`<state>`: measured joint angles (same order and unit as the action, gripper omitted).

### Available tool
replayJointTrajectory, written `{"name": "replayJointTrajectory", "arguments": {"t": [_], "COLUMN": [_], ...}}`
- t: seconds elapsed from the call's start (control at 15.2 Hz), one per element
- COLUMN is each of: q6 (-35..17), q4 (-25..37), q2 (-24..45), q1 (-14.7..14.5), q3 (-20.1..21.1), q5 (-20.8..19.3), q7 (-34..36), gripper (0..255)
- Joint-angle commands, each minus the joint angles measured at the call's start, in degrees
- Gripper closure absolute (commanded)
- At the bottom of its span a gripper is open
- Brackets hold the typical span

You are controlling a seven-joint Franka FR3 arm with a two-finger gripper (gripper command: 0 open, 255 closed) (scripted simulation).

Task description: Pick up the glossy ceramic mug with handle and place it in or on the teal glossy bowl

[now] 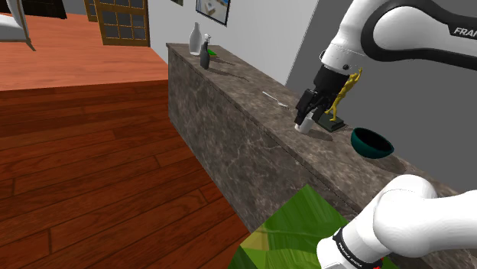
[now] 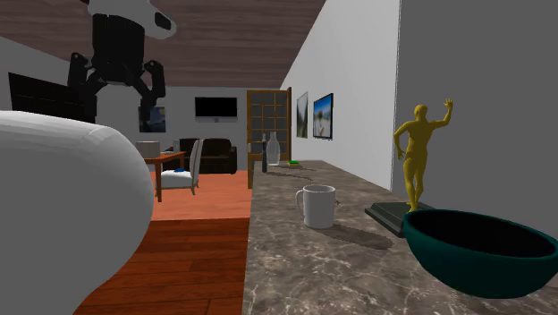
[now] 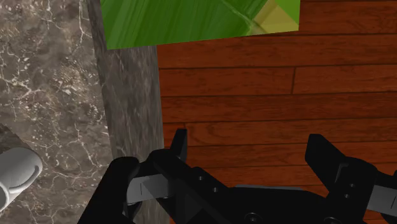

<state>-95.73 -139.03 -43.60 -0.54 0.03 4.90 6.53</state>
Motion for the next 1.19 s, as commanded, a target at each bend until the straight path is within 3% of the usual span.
{"name": "replayJointTrajectory", "arguments": {"t": [0.0, 0.59, 1.12], "q6": [0.0, -7.6, -14.9], "q4": [0.0, -1.3, 2.6], "q2": [0.0, 6.3, 17.0], "q1": [0.0, 3.9, 5.9], "q3": [0.0, -10.5, -19.8], "q5": [0.0, -6.9, -9.8], "q7": [0.0, -13.4, -25.4], "gripper": [0, 0, 0]}}
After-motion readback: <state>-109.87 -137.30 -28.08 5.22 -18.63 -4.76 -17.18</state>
